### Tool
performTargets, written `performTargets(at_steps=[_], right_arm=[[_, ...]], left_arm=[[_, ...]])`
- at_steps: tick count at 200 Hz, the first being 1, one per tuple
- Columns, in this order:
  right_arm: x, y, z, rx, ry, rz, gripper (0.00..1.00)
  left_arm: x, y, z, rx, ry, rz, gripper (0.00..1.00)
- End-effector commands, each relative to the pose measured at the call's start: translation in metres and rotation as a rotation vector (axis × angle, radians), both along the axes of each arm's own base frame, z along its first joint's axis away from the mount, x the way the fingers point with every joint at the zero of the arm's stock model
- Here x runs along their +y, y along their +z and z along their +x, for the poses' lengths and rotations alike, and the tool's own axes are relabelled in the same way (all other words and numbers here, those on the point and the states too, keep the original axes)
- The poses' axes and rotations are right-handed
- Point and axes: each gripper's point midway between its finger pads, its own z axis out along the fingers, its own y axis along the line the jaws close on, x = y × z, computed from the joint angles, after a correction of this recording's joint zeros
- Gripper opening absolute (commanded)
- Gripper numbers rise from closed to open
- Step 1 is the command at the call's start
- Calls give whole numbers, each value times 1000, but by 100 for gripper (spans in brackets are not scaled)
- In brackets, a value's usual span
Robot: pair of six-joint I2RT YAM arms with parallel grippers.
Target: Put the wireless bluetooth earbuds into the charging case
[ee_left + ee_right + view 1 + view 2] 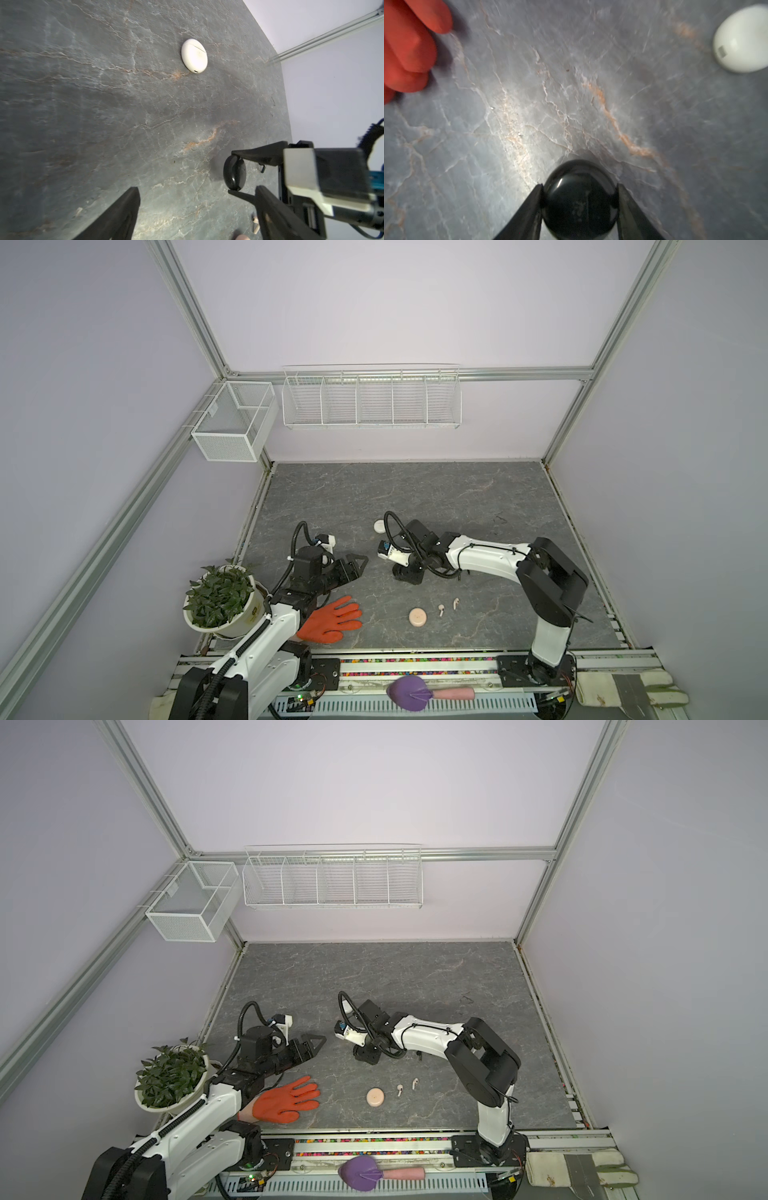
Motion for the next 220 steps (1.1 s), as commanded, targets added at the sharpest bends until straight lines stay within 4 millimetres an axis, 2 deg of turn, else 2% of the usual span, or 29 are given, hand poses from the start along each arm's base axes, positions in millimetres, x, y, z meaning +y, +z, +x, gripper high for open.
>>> performTargets(at_steps=[1, 33, 67, 95, 144, 220], right_arm=[[6, 56, 12, -131, 129, 115, 36], [4, 101, 21, -241, 197, 188, 32], [2, 125, 11, -275, 221, 237, 32], [-1, 132, 0, -292, 235, 246, 31], [2, 139, -10, -312, 255, 246, 31], [8, 145, -10, -326, 260, 252, 30]], left_arm=[[-14, 32, 0, -80, -71, -93, 85], [-33, 68, -6, -159, -171, -226, 80], [-58, 98, -15, -236, -287, -307, 76], [-78, 115, -19, -288, -350, -328, 73], [-89, 136, -12, -330, -380, -396, 58], [-107, 130, -7, -291, -442, -422, 43]])
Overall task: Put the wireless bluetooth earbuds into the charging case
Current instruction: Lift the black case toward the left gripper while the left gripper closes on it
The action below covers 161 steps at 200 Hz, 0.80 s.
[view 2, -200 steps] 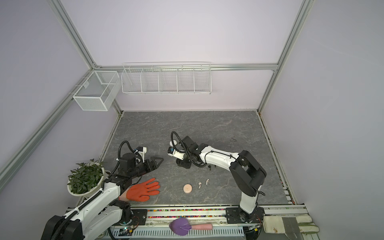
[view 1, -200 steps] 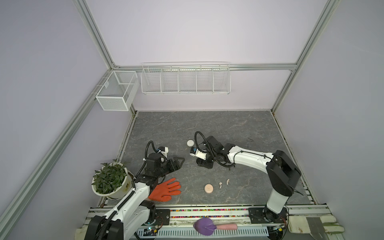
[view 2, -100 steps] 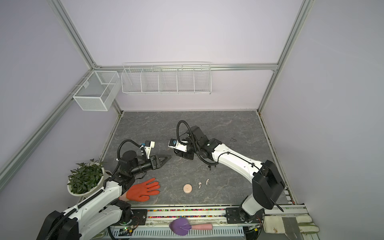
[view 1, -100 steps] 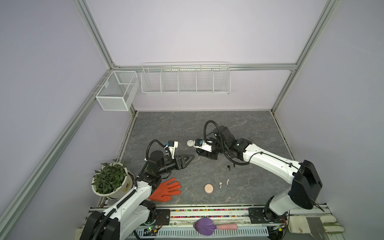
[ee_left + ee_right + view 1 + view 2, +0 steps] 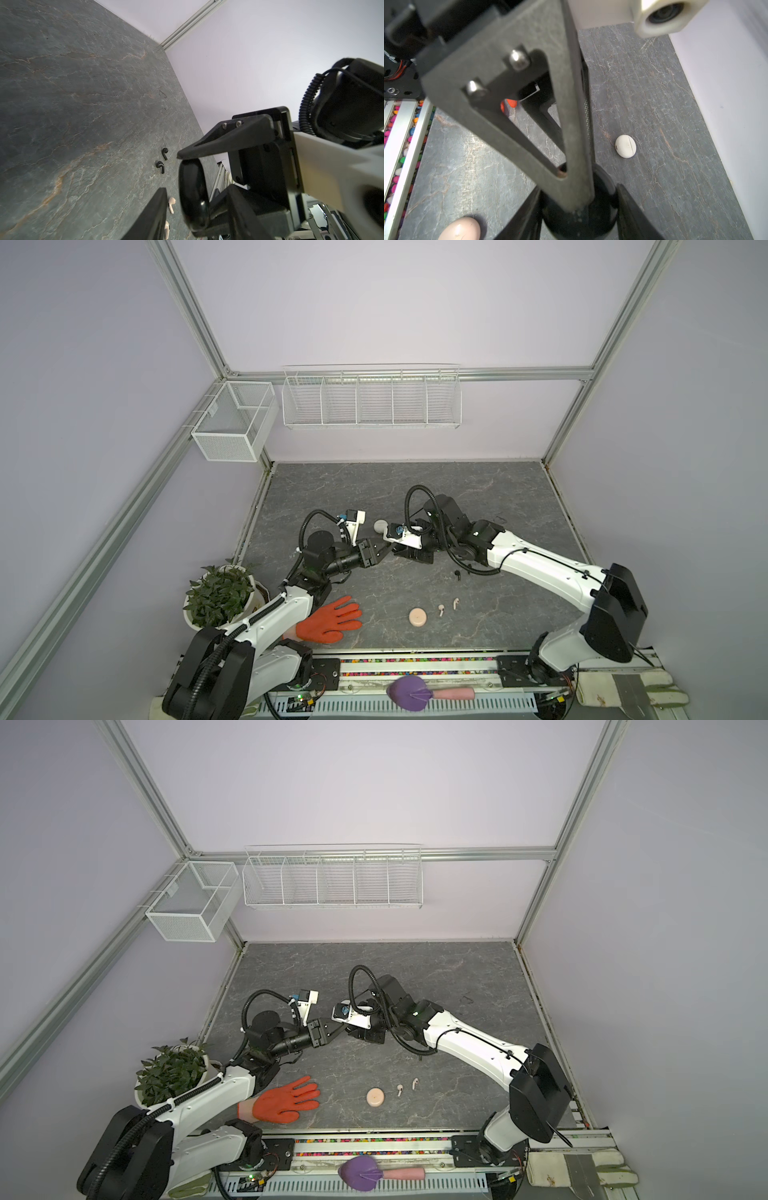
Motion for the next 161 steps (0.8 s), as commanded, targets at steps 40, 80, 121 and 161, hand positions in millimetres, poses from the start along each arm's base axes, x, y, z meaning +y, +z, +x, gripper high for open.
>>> performTargets(at_steps=[40, 80, 121, 161], right_arm=[[0, 9, -3, -39, 19, 4, 30], [0, 11, 0, -48, 13, 4, 29], [1, 12, 1, -54, 11, 2, 29], [2, 14, 2, -55, 11, 6, 29]], left_arm=[[-7, 13, -5, -34, -45, -42, 38], [-5, 7, -9, -21, -44, -36, 35], [-3, 4, -13, -20, -43, -25, 35], [-2, 2, -16, -17, -46, -23, 36]])
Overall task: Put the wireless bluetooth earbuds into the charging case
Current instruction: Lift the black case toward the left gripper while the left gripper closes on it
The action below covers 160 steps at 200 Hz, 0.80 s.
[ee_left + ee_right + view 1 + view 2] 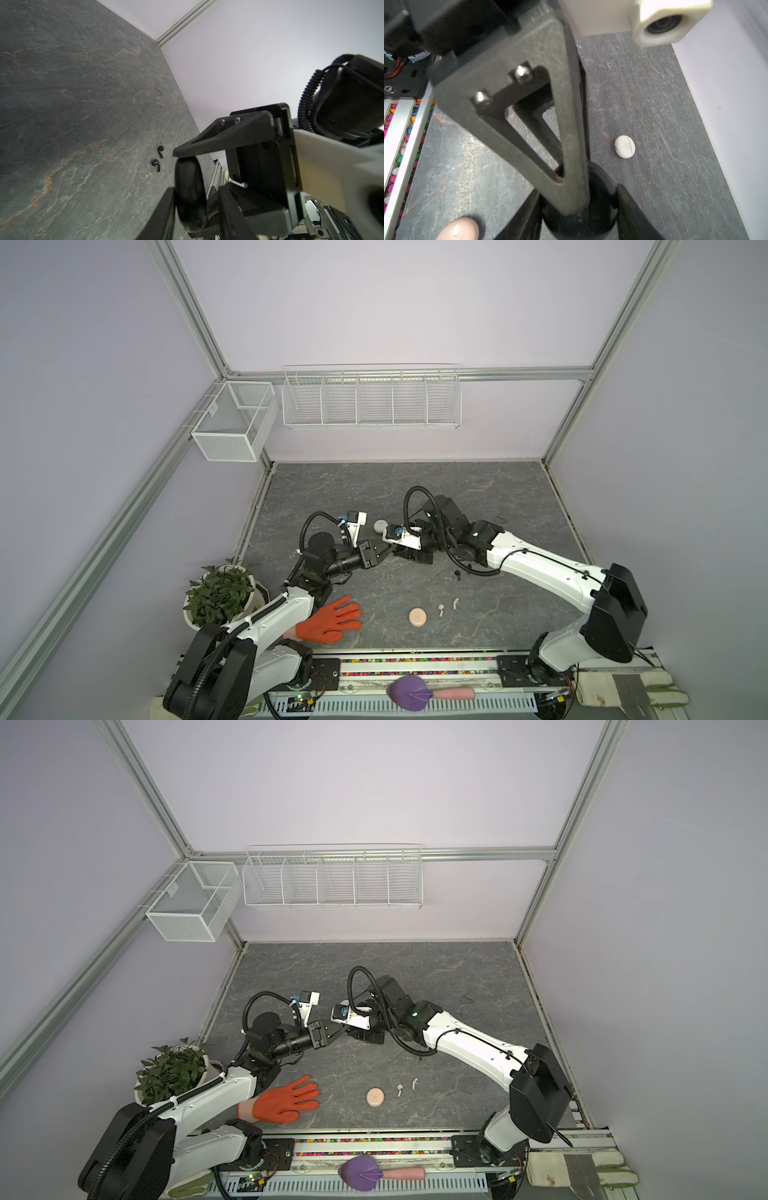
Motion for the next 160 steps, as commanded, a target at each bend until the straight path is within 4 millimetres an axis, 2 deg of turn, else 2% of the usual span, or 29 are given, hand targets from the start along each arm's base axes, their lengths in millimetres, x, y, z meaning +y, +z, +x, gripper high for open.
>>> performTargets(at_steps=[1, 52, 114, 142, 160], right_arm=[[2, 14, 1, -40, 14, 14, 29], [5, 17, 2, -42, 14, 22, 29], [8, 15, 3, -40, 20, 21, 29], [9, 16, 1, -39, 26, 21, 33], [9, 16, 1, -43, 25, 19, 41]], left_arm=[[-1, 2, -9, -18, -26, -9, 36], [-4, 2, -11, -12, -46, -21, 33], [-5, 3, -10, -16, -47, -26, 22], [-5, 3, -9, -19, -42, -21, 20], [-4, 4, -8, -22, -37, -19, 18]])
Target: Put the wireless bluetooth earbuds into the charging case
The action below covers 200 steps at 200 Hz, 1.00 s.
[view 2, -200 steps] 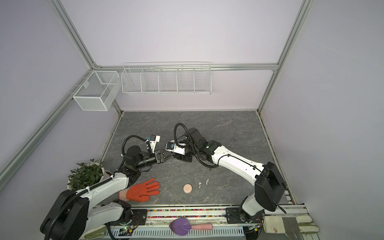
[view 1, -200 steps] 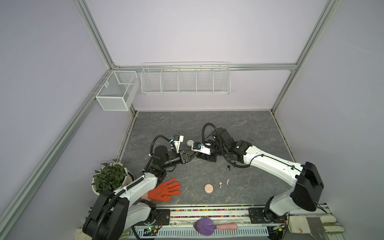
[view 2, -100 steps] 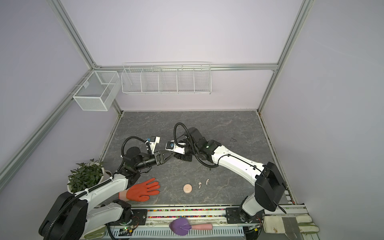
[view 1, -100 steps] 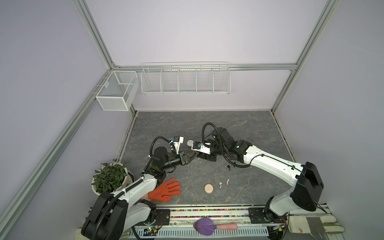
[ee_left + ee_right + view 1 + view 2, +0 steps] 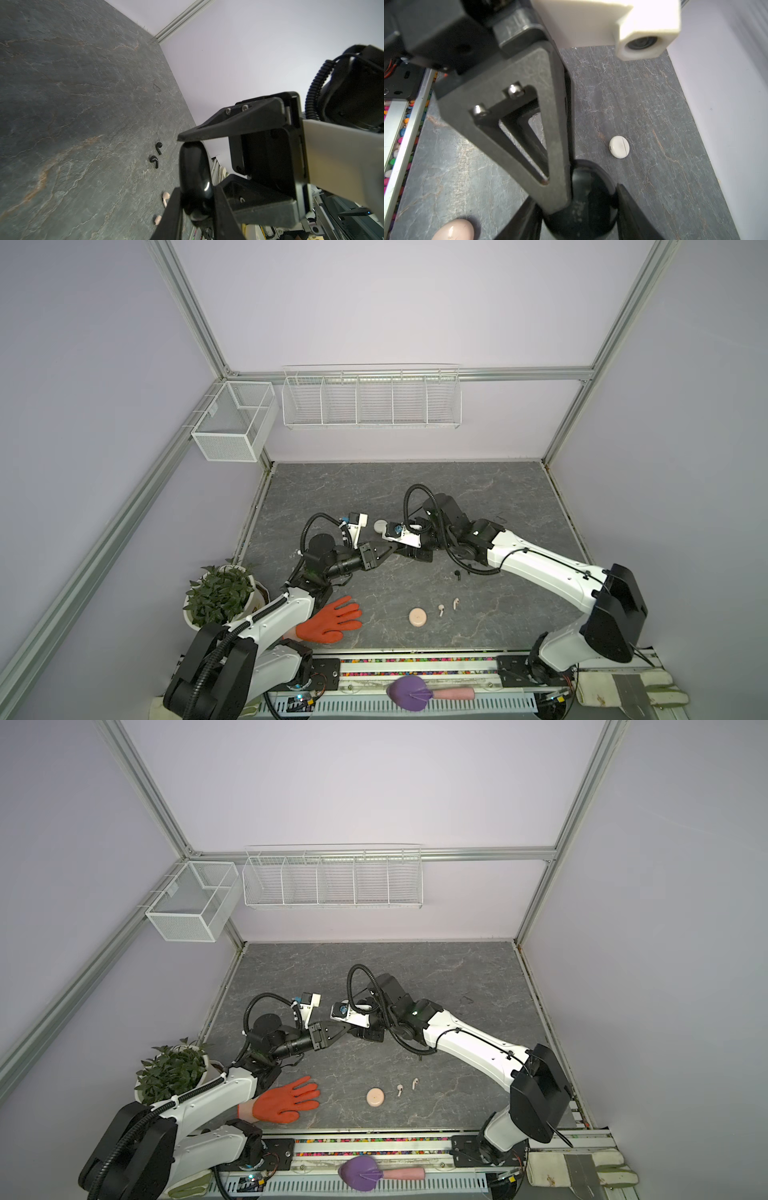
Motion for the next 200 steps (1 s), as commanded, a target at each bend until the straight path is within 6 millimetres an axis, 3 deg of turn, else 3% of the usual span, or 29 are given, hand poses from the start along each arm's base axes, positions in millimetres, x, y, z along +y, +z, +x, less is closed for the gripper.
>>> performTargets(at_steps=[1, 54, 92, 145, 200], right_arm=[[7, 10, -1, -24, 29, 18, 42], [2, 20, -1, -59, 7, 17, 67], [-17, 41, -25, 6, -43, 102, 77], [-52, 66, -54, 67, -101, 185, 75], [-50, 85, -42, 69, -68, 235, 68]], left_arm=[[-2, 7, -5, -39, -23, -15, 18], [-2, 9, -1, -66, -10, -2, 10], [0, 5, 5, -118, 24, 15, 2], [9, 26, 7, -395, 116, -29, 0], [10, 59, -27, -789, 62, -113, 0]])
